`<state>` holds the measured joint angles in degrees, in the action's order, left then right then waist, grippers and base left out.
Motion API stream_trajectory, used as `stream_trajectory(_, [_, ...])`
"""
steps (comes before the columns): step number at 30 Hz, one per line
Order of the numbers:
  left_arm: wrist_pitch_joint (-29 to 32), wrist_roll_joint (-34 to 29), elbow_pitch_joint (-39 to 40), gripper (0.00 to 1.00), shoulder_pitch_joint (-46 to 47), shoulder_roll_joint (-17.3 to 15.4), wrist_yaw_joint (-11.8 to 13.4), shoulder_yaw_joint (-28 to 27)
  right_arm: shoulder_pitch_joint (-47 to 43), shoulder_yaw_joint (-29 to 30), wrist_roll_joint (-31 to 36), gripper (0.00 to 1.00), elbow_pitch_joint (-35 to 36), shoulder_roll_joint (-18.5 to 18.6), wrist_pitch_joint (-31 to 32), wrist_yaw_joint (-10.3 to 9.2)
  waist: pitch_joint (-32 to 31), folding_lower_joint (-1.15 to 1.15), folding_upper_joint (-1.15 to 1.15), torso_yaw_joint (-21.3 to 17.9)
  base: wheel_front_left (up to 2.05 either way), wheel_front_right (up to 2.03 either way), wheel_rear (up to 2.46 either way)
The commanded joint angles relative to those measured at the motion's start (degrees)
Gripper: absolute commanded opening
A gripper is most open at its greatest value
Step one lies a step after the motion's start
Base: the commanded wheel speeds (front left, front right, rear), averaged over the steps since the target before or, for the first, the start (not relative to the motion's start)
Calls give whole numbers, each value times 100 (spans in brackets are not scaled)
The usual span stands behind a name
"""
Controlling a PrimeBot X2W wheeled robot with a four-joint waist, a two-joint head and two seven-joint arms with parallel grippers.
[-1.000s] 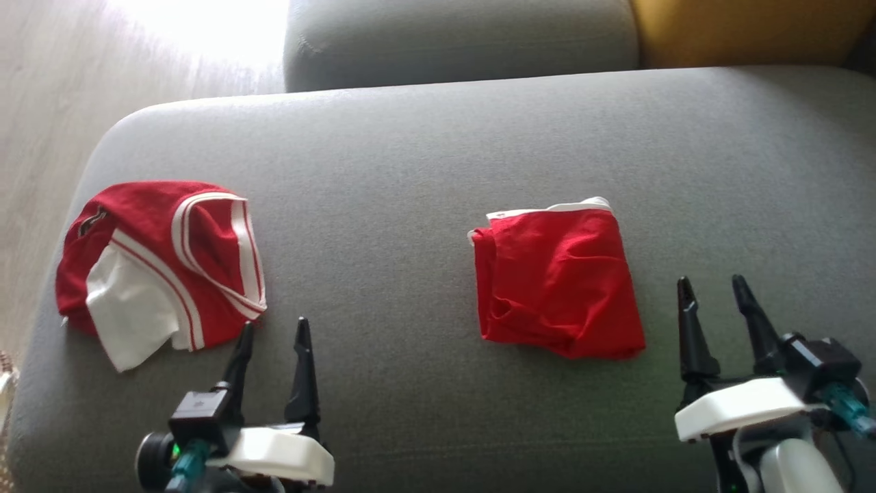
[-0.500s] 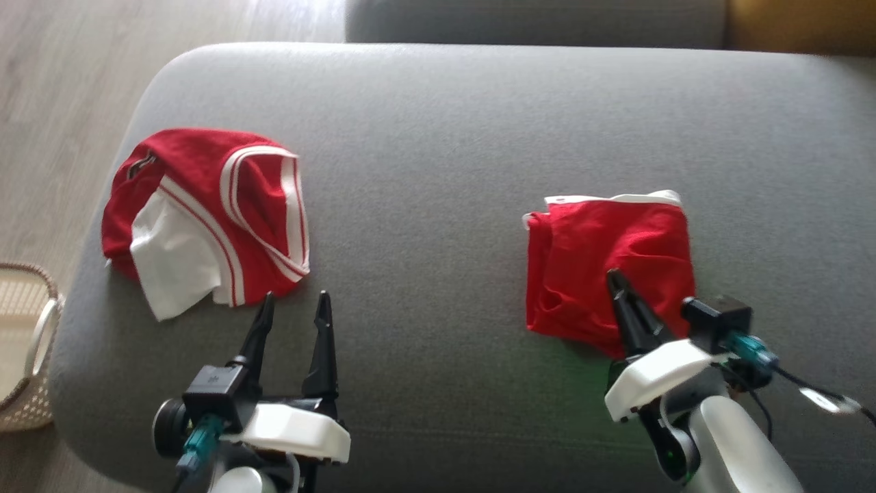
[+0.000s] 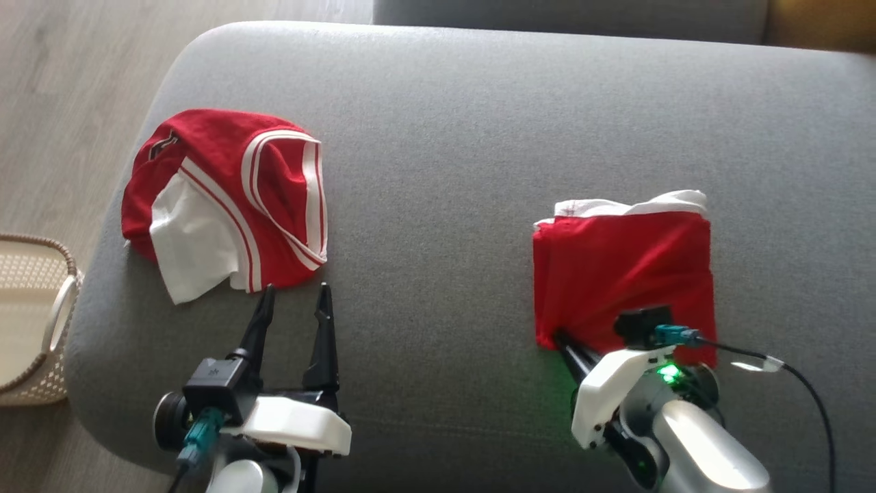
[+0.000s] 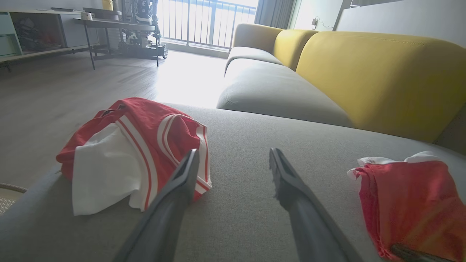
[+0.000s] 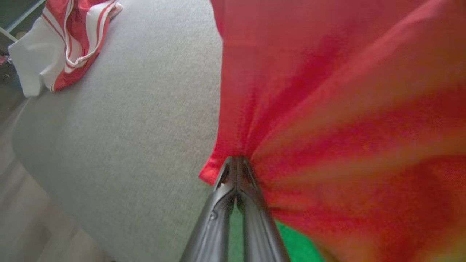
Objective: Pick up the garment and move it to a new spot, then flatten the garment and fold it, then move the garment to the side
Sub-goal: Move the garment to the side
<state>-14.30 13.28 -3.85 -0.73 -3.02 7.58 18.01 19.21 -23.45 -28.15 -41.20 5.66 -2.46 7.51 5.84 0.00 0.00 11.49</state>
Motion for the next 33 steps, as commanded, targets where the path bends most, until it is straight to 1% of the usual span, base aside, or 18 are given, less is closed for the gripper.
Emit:
stream_trajectory(1, [-70,-11,161,100,190,14,21,-173,23,-283,-124,0,104,30,81,-2,-47,0,0,-51,0,0,0])
stream_trajectory(6, [-70,-42,136,100,151,14,3,-210,-81,-653,-452,0,204,118,214,-2,-161,0,0,-217,0,0,0])
stream_trajectory(7, [-70,-55,121,100,136,14,-17,-209,-71,-696,-504,0,242,183,176,-2,-210,0,0,-291,0,0,0])
stream_trajectory(11, [-70,-79,107,100,88,14,-33,-216,-18,-596,-528,0,358,256,-114,-2,-326,0,0,-426,0,0,0])
stream_trajectory(14, [-70,-95,114,100,27,14,-31,-244,-2,-400,-489,0,522,307,-441,-2,-422,0,0,-522,0,0,0])
stream_trajectory(17, [-70,-109,138,100,-40,14,-36,-298,-37,-68,-322,0,717,388,-819,-2,-530,0,0,-615,0,0,0])
stream_trajectory(19, [-70,-115,171,100,-77,14,-31,-354,-82,240,-58,0,888,467,-1024,-2,-594,0,0,-680,0,0,0])
stream_trajectory(22, [-70,-124,239,100,-117,14,-23,-436,-238,821,461,0,1272,507,-1187,-2,-655,0,0,-776,0,0,0])
stream_trajectory(23, [-70,-124,239,100,-117,14,-23,-436,-238,821,461,0,1272,507,-1187,-2,-655,0,0,-776,0,0,0])
stream_trajectory(27, [-70,-125,325,100,-140,14,-6,-530,-615,1564,1154,0,2009,367,-1243,-2,-682,0,0,-904,0,0,0])
stream_trajectory(30, [-70,-122,356,100,-141,14,4,-566,-948,1980,1567,0,2517,197,-1250,-2,-681,0,0,-983,0,0,0])
stream_trajectory(33, [-70,-140,361,100,-130,14,5,-558,-1249,2238,1864,0,2725,57,-1252,-2,-660,0,0,-1040,0,0,0])
